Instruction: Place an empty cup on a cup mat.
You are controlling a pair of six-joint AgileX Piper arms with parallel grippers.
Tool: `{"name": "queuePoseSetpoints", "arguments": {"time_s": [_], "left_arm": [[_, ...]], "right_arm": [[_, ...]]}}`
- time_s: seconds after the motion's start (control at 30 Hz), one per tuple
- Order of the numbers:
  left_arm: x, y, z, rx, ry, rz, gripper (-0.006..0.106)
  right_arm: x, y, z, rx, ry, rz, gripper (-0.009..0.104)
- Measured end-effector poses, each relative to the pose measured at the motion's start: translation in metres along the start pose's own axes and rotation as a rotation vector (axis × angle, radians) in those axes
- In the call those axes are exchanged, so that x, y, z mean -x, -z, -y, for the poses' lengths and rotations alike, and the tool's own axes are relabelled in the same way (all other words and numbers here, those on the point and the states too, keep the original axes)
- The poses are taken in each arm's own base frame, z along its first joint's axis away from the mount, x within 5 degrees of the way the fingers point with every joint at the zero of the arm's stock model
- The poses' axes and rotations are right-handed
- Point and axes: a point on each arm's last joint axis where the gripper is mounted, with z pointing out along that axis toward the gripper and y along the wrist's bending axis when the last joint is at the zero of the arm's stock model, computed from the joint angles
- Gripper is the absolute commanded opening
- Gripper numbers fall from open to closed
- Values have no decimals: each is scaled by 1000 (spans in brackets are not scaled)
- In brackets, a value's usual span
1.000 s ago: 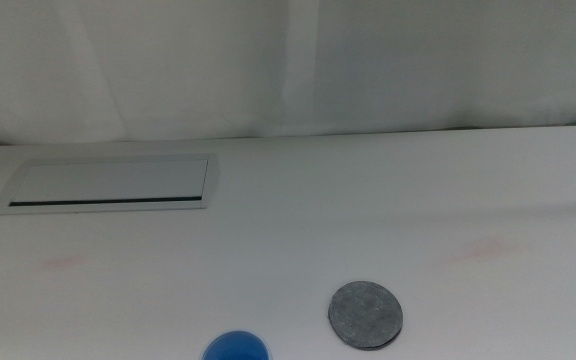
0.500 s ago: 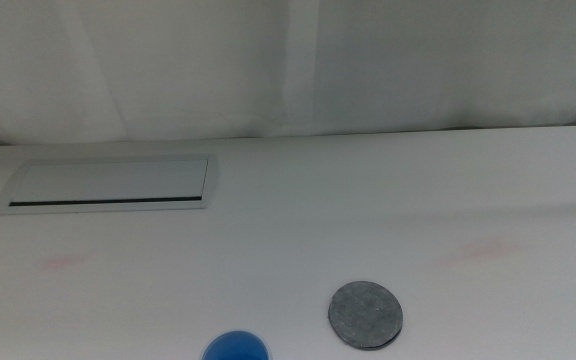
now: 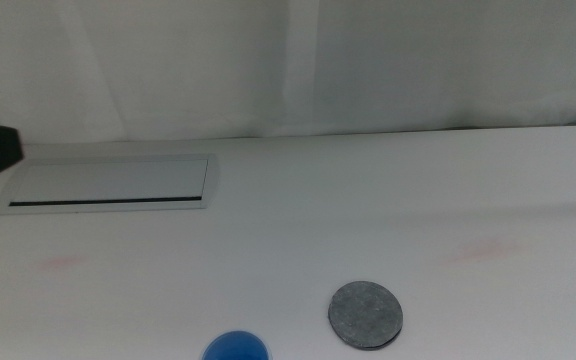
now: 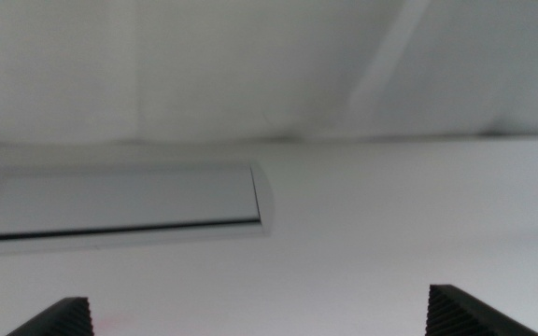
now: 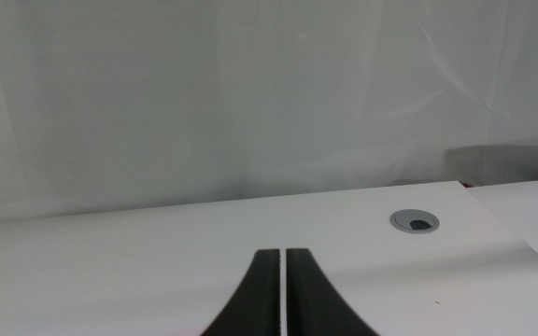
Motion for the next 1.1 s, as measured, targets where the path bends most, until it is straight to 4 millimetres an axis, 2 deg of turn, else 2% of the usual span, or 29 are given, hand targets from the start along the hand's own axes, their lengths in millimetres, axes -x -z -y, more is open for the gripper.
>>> {"name": "queuePoseSetpoints", "arguments": {"time_s": [0.13,0.33,0.6,0.87,1.1], "left_arm": [[11,-20,6,-71,-33,-123,89],[7,-54,27,-187,-98,-284,87],[-19,-91,66,-192,-252,-541,87],[-48,-124,110,-189,-380,-683,87],[-71,-155,119,-97,-370,-836,87]], "right_arm": [[0,0,0,0,0,0,-3],[0,0,0,0,0,0,-3],[0,0,0,0,4,0,-3],[0,0,0,0,4,0,-3],[0,0,0,0,4,0,-3]]}}
